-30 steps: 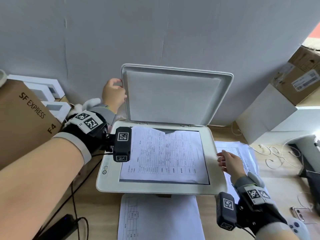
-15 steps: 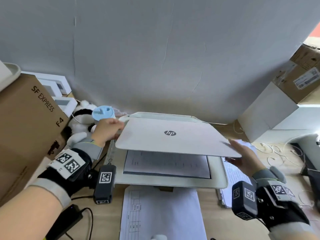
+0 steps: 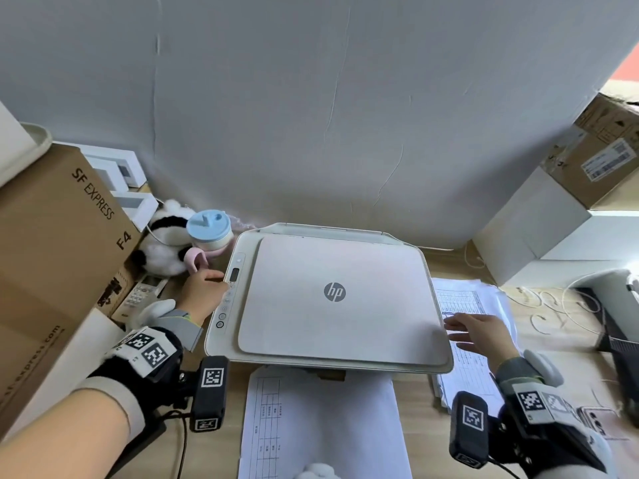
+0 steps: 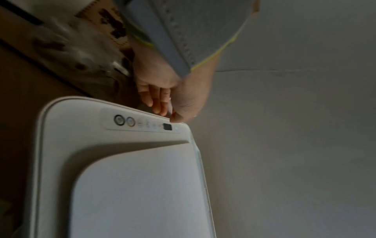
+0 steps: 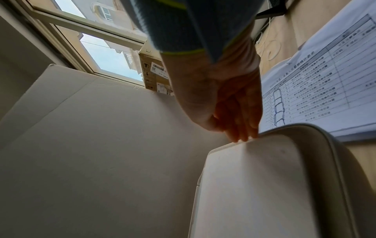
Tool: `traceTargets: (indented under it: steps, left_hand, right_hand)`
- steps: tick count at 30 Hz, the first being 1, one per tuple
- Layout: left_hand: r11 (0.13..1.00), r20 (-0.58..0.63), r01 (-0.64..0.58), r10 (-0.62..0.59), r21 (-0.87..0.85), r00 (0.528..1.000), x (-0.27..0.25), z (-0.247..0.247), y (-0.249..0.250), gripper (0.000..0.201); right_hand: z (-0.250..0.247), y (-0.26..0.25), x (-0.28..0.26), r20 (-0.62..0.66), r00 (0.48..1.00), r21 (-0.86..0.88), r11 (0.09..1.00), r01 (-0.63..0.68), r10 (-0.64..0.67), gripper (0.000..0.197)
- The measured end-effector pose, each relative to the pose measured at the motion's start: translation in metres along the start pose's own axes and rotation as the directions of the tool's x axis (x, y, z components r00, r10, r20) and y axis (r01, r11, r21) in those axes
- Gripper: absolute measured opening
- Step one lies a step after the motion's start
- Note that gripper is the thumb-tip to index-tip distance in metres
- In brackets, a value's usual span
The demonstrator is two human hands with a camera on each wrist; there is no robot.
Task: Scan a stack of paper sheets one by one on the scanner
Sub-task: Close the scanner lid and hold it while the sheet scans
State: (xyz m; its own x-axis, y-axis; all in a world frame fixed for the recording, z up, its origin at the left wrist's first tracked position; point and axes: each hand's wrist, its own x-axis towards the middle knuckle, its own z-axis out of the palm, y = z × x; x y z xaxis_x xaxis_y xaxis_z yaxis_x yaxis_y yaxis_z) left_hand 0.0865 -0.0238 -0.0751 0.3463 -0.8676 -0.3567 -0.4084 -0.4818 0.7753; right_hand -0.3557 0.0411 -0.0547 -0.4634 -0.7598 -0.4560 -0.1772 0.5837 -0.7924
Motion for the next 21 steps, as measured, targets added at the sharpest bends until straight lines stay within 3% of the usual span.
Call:
traceTargets:
  steps: [6, 9, 15, 21]
  left_hand:
    - [0.993, 0.067, 0.094, -0.090, -0.069, 0.994, 0.036, 0.015, -0.055, 0.030]
    - [0.992, 0.040, 0.118, -0.116, -0.045, 0.992, 0.023, 0.018, -0.044, 0.024]
    - [0.975, 0.051, 0.185, -0.180, -0.122, 0.982, 0.023, 0.018, -0.036, 0.012]
    - [0.962, 0.013, 0.251, -0.251, -0.108, 0.968, 0.052, 0.018, -0.073, 0.029]
  right_hand:
    - [0.006, 0.021, 0.008, -0.048, 0.996, 0.163, 0.985, -0.062, 0.071, 0.016]
    - [0.015, 0.030, 0.009, -0.019, 0.994, 0.207, 0.973, -0.100, 0.106, 0.015]
    - [0.023, 0.047, 0.018, -0.014, 0.994, 0.167, 0.980, -0.107, 0.111, 0.021]
    - [0.023, 0.043, 0.016, -0.012, 0.995, 0.166, 0.981, -0.096, 0.099, 0.025]
